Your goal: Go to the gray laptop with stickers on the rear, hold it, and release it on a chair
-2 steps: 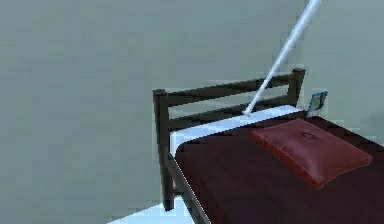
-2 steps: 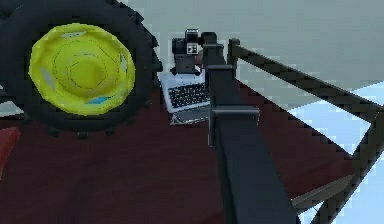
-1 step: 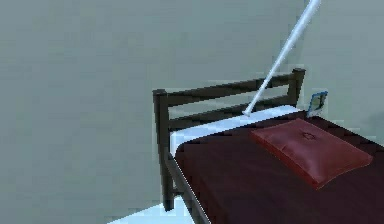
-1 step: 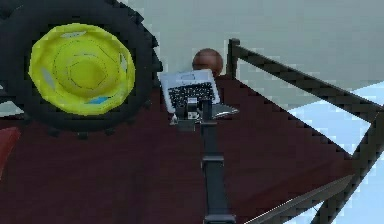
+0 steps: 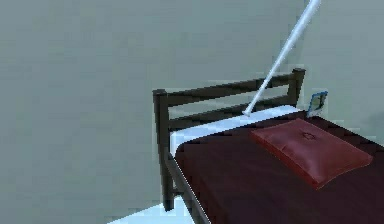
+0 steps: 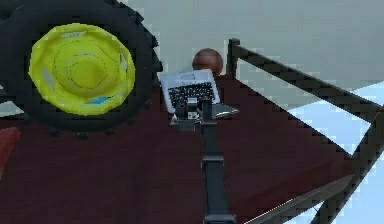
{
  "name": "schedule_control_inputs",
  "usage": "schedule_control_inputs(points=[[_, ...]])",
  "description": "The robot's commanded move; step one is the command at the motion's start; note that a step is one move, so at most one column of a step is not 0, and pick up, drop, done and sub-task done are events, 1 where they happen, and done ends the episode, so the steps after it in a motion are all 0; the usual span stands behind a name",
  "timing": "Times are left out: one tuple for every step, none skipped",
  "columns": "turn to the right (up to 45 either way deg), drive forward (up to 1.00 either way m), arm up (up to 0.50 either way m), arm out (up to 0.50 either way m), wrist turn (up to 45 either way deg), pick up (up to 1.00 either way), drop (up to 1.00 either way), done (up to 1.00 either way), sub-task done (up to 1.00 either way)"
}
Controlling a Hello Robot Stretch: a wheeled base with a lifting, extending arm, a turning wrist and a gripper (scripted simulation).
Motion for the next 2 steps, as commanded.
schedule_control_inputs(points=[[0.0, 0.00, 0.10, 0.00, 0.0, 0.00, 0.00, 0.00, 0.00], [0.0, 0.00, 0.12, 0.00, 0.0, 0.00, 0.00, 0.00, 0.00]])
